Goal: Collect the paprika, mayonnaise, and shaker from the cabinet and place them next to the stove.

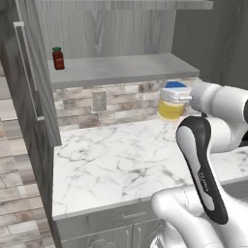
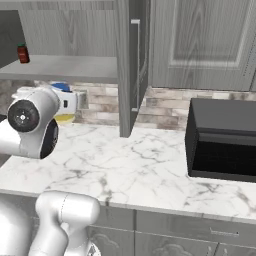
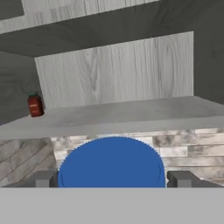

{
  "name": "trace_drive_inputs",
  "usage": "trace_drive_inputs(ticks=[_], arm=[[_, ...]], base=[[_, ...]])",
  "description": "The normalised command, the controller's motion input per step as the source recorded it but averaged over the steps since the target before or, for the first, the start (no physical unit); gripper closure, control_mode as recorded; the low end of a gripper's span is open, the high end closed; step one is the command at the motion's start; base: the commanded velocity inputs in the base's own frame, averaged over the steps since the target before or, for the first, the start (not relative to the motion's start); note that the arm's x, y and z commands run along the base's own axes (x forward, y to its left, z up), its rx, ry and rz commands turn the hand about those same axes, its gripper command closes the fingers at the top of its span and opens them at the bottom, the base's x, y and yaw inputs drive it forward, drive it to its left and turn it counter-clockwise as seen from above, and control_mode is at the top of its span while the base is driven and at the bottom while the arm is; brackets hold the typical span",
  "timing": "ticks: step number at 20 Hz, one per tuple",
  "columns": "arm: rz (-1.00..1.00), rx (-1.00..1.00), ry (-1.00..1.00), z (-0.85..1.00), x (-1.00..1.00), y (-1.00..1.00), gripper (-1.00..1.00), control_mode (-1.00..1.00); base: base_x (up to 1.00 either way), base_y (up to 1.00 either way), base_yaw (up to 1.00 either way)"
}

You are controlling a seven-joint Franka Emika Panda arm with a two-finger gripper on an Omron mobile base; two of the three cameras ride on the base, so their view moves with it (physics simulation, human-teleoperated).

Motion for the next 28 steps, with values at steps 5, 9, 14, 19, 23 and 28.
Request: trace_drive_inputs(ticks=[5, 9, 14, 19, 23, 28], arm=[[0.0, -0.04, 0.07, -0.46, -0.68, 0.15, 1.0, -1.0], [0.0, 0.0, 0.0, 0.0, 0.0, 0.0, 1.0, 1.0], [0.0, 0.0, 0.0, 0.0, 0.0, 0.0, 1.0, 1.0], [0.0, 0.0, 0.0, 0.0, 0.0, 0.0, 1.0, 1.0], [0.0, 0.0, 0.0, 0.0, 0.0, 0.0, 1.0, 1.0], [0.0, 0.0, 0.0, 0.0, 0.0, 0.0, 1.0, 1.0]], base=[[0.0, 0.0, 0.0], [-0.93, 0.01, 0.0], [-1.0, -0.26, 0.0], [-0.97, -0.78, -0.04], [-0.5, -0.95, -0.22], [-0.32, -0.95, -0.3]])
